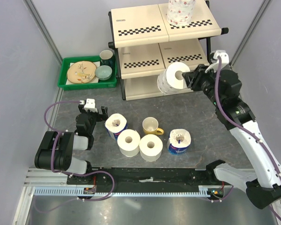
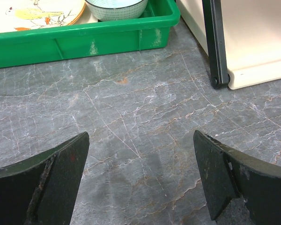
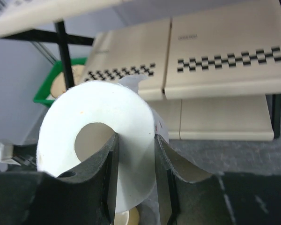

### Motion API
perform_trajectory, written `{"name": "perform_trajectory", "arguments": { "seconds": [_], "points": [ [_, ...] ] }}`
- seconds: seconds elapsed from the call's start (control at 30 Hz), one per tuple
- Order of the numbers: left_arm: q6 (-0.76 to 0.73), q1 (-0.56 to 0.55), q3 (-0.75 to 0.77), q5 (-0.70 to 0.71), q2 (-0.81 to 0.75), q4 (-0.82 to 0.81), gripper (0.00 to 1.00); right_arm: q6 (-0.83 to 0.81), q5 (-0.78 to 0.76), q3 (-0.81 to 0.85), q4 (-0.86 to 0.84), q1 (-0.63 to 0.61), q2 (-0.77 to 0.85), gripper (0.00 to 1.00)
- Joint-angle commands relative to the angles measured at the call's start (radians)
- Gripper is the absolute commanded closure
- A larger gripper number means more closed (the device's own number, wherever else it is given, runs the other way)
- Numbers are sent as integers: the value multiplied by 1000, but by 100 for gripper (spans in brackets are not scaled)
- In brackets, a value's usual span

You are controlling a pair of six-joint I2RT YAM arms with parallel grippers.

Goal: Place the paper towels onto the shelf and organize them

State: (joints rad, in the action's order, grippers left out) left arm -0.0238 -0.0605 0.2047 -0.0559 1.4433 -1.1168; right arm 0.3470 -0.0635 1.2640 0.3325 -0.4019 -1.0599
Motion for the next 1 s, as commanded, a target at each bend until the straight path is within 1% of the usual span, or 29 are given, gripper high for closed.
{"name": "perform_trajectory", "arguments": {
  "seconds": [0.0,0.03,0.23,0.37,0.5,0.77,0.97],
  "points": [
    [-21,1,9,-10,-9,-40,0,-3,60,149,-15,-2,28,68],
    [-21,1,9,-10,-9,-40,0,-2,86,193,-15,0,23,69],
    [-22,1,9,-10,-9,-40,0,1,102,368,-38,-2,-52,70],
    [-21,1,9,-10,-9,-40,0,4,108,495,-52,0,-170,70],
    [-21,1,9,-12,-9,-40,0,0,123,667,-52,-2,-276,70],
    [-21,1,9,-10,-8,-40,0,-11,125,952,-39,0,-501,70],
    [-22,1,9,-10,-8,-40,0,-5,126,1025,-101,-2,-589,70]
  ]
}}
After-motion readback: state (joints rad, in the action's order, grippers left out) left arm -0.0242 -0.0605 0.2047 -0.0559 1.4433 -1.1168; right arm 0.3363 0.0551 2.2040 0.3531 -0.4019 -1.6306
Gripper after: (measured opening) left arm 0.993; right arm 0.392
